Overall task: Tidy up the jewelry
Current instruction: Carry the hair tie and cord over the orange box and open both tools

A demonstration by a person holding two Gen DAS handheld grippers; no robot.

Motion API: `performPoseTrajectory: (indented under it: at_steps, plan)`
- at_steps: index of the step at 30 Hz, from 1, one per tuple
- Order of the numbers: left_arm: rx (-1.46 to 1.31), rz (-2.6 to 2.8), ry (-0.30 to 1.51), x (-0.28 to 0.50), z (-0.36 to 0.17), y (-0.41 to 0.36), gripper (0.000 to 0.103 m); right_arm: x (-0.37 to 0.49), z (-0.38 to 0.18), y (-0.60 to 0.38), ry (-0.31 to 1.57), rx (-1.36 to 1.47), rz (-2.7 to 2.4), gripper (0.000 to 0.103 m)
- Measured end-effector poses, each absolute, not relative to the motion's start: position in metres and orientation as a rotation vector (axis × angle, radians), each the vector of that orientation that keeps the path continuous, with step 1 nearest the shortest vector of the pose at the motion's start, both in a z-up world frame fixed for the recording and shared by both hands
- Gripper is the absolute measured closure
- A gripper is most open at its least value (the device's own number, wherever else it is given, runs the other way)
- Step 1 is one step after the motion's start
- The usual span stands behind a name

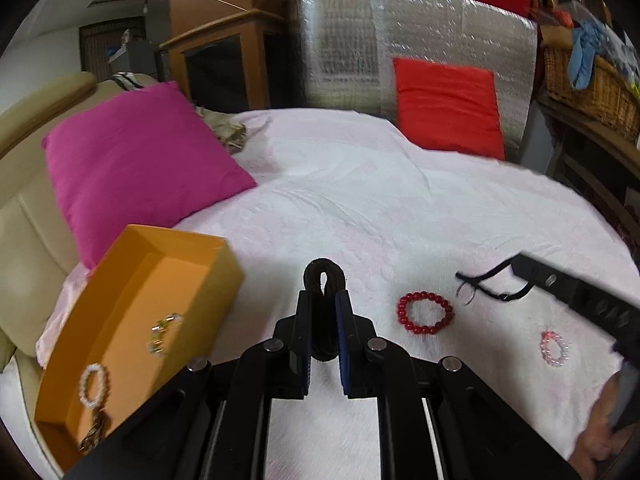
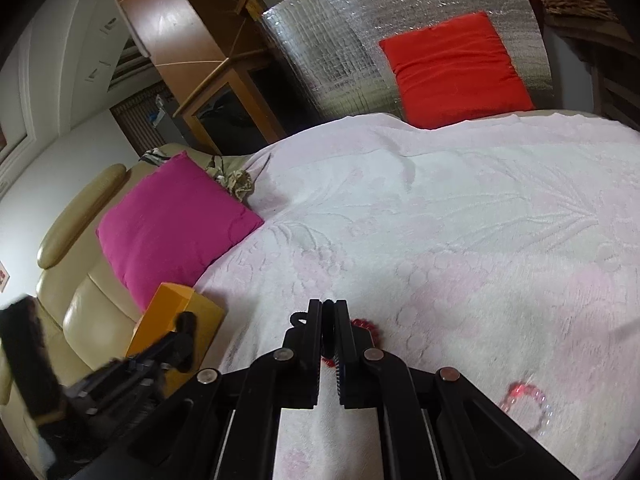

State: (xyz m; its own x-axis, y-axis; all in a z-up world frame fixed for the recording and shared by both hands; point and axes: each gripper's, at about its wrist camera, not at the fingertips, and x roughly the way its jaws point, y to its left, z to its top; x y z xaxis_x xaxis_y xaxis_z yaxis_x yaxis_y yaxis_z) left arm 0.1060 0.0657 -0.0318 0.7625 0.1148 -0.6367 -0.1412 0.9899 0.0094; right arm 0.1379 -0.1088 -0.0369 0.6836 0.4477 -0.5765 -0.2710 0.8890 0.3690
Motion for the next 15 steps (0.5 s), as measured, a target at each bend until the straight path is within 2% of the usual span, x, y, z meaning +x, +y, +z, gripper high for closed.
performPoseTrajectory:
  at_steps: [7, 15]
  plan:
    - [-0.078, 0.214, 0.613, 0.045, 0.024, 0.131, 0.092, 0.114, -0.03, -0.043, 0.732, 0.195, 0.528, 0.096]
    - [-0.161, 0.357, 0.602, 0.003, 0.043, 0.244, 0.092, 0.095, -0.008, 0.073, 0.749, 0.096, 0.726, 0.096]
